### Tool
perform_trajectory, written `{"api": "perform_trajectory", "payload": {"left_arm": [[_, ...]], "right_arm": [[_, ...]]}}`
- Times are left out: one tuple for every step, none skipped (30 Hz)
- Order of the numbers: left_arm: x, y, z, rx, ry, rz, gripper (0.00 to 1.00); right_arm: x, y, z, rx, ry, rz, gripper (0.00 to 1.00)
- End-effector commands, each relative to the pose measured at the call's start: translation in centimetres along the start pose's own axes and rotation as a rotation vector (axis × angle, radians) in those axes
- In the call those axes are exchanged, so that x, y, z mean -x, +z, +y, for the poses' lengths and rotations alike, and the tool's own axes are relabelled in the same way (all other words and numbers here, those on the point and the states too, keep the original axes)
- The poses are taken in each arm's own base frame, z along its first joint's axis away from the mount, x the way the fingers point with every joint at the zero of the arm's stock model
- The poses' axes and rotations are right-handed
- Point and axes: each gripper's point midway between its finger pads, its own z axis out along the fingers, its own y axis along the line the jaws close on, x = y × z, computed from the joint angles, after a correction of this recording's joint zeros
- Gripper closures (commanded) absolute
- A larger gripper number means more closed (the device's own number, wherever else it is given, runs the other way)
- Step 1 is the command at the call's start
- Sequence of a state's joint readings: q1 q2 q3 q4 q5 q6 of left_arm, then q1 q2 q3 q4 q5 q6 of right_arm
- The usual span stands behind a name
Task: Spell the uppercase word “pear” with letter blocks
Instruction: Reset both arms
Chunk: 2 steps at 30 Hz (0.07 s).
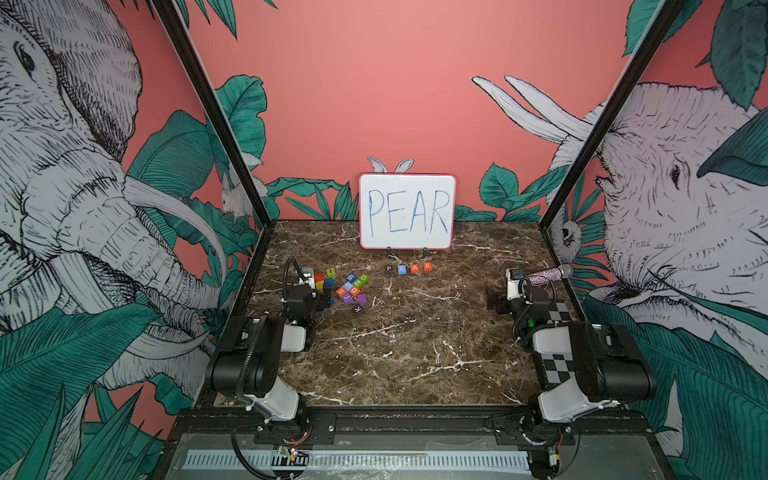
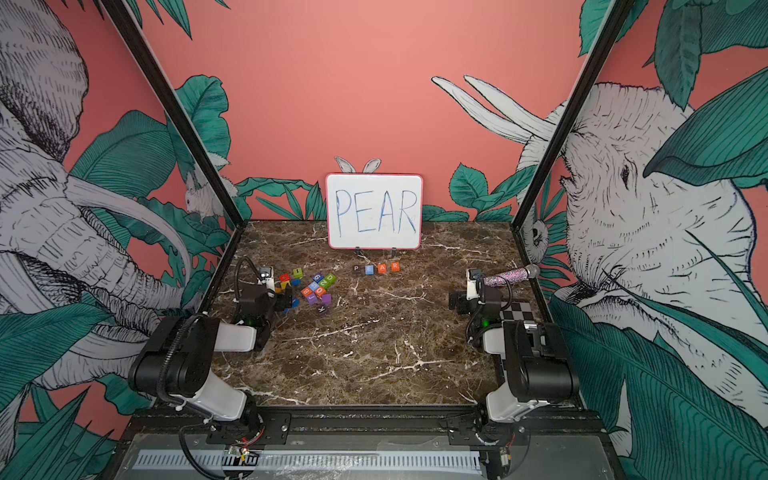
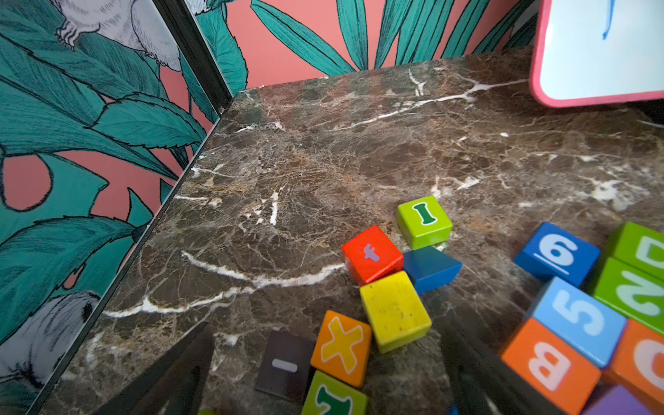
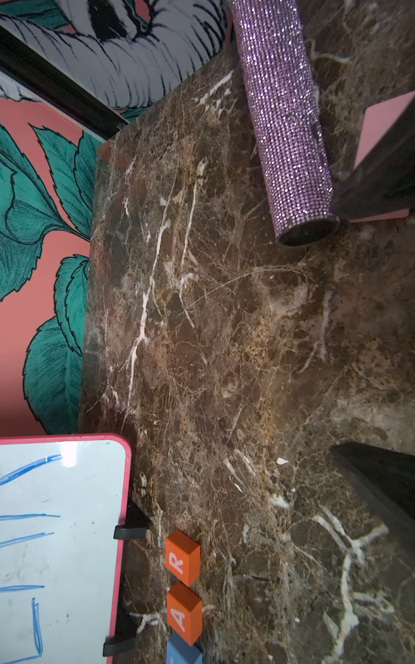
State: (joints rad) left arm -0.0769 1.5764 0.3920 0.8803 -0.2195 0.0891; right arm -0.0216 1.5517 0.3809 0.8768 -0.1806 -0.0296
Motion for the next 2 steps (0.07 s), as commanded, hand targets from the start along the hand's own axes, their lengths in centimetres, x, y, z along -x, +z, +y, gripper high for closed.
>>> {"api": "perform_trajectory", "payload": {"left_arm": [[1.41, -0.04, 0.27, 0.001, -0.016, -0.036, 0.01], [1.37, -0.04, 0.25, 0.000, -0.016, -0.036, 0.01]], "right_arm": [[1.30, 0.17, -0.15, 0.004, -0.004, -0.047, 0.01], [1.38, 0.13, -0.20, 0.001, -0.004, -0.052, 0.01]]}}
